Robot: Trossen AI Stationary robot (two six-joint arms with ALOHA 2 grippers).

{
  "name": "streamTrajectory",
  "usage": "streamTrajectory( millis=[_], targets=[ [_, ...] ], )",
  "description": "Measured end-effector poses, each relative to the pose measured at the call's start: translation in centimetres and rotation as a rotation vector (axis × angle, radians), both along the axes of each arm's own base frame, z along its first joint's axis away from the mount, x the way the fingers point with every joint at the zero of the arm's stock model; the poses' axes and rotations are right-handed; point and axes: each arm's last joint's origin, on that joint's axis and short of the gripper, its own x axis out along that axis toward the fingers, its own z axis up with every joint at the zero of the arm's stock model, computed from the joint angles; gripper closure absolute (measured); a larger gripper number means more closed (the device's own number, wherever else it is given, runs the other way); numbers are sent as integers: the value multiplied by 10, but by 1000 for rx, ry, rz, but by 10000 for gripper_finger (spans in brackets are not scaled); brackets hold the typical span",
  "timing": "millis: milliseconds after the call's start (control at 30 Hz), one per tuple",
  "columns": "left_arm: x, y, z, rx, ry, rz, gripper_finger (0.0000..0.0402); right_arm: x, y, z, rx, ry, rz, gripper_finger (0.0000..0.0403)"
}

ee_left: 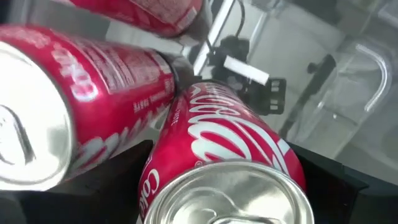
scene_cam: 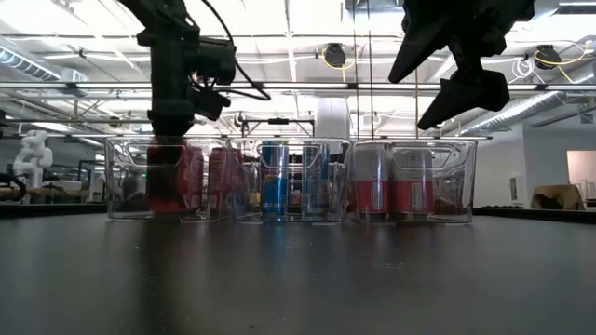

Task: Sort soda cans
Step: Put the red soda can into the left transparent bin

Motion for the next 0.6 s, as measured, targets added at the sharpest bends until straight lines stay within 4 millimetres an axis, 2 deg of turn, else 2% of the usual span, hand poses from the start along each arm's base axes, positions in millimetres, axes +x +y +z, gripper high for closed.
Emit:
streamTrajectory(
  millis=[600],
  targets=[
    [-2,7,-1,55,4,28,68,0,0,0,-8,2,8,44]
  ],
)
